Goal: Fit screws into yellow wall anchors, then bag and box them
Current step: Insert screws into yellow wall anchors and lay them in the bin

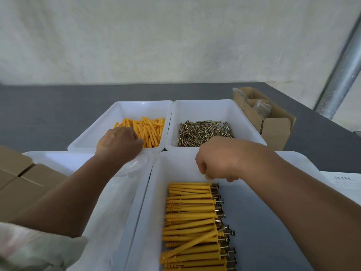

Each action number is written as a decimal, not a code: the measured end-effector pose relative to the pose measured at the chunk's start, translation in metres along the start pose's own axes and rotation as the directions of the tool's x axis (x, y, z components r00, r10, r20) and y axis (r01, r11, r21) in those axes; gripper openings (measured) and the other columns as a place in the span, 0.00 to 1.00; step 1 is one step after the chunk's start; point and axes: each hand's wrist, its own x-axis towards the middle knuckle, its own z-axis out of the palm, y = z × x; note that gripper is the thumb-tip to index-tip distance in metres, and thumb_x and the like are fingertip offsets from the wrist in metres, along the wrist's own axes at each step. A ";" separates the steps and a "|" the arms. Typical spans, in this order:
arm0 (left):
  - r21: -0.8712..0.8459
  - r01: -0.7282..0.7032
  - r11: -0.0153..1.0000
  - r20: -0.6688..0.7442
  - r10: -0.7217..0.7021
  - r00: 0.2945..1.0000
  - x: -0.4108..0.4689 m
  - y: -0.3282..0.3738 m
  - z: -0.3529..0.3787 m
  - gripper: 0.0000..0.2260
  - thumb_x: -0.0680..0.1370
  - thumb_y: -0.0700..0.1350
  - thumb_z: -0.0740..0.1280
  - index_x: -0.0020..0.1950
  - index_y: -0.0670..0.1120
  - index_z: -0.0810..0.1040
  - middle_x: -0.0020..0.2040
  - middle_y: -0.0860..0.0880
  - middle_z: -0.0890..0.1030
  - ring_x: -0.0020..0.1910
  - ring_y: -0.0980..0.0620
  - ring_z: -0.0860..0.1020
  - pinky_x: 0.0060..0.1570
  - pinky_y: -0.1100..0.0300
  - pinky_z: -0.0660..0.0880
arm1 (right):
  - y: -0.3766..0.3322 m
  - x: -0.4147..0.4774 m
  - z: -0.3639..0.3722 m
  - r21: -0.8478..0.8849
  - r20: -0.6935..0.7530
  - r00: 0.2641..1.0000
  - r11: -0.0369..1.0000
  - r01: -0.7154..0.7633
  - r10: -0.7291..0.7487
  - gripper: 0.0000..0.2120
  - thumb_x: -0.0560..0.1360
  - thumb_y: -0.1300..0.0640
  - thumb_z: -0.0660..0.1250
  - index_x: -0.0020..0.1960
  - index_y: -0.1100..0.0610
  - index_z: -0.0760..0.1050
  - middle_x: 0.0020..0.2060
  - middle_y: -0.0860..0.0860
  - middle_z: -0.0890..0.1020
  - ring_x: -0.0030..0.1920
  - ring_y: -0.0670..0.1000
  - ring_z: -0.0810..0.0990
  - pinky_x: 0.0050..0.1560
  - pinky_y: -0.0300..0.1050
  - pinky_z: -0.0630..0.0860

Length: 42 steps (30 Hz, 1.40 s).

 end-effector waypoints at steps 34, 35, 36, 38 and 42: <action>0.234 0.050 0.971 0.294 -0.119 0.948 0.012 -0.009 0.010 0.35 0.76 0.72 0.45 0.67 0.51 0.75 0.69 0.47 0.74 0.66 0.44 0.71 0.57 0.49 0.67 | 0.072 0.059 0.041 0.527 0.054 0.934 0.784 -0.328 0.354 0.38 0.76 0.28 0.47 0.76 0.50 0.65 0.77 0.54 0.61 0.76 0.58 0.61 0.71 0.54 0.60; 0.236 0.047 0.971 0.290 -0.117 0.950 0.012 -0.009 0.010 0.34 0.76 0.72 0.46 0.64 0.51 0.77 0.67 0.47 0.76 0.64 0.45 0.73 0.55 0.50 0.67 | 0.072 0.059 0.041 0.515 0.037 0.930 0.791 -0.331 0.364 0.39 0.75 0.27 0.47 0.75 0.51 0.65 0.77 0.54 0.62 0.75 0.58 0.63 0.70 0.55 0.61; 0.234 0.047 0.971 0.284 -0.115 0.952 0.012 -0.009 0.010 0.33 0.76 0.71 0.46 0.60 0.51 0.78 0.63 0.47 0.77 0.59 0.46 0.73 0.52 0.51 0.67 | 0.072 0.060 0.042 0.502 0.020 0.926 0.798 -0.335 0.377 0.39 0.74 0.27 0.48 0.74 0.52 0.66 0.76 0.54 0.64 0.73 0.58 0.65 0.68 0.55 0.64; 0.218 0.044 0.975 0.273 -0.105 0.956 0.012 -0.008 0.010 0.30 0.77 0.70 0.48 0.52 0.50 0.79 0.54 0.50 0.79 0.49 0.49 0.73 0.48 0.53 0.67 | 0.072 0.060 0.042 0.495 -0.017 0.915 0.799 -0.342 0.402 0.38 0.73 0.28 0.50 0.71 0.53 0.70 0.72 0.54 0.70 0.68 0.58 0.70 0.62 0.54 0.69; 0.176 0.036 0.984 0.221 -0.075 0.972 0.010 -0.004 0.009 0.27 0.79 0.66 0.53 0.41 0.46 0.79 0.38 0.49 0.78 0.37 0.53 0.72 0.35 0.58 0.64 | 0.072 0.060 0.042 0.543 -0.094 0.907 0.785 -0.299 0.411 0.25 0.73 0.33 0.57 0.42 0.54 0.76 0.43 0.49 0.77 0.43 0.51 0.76 0.40 0.46 0.68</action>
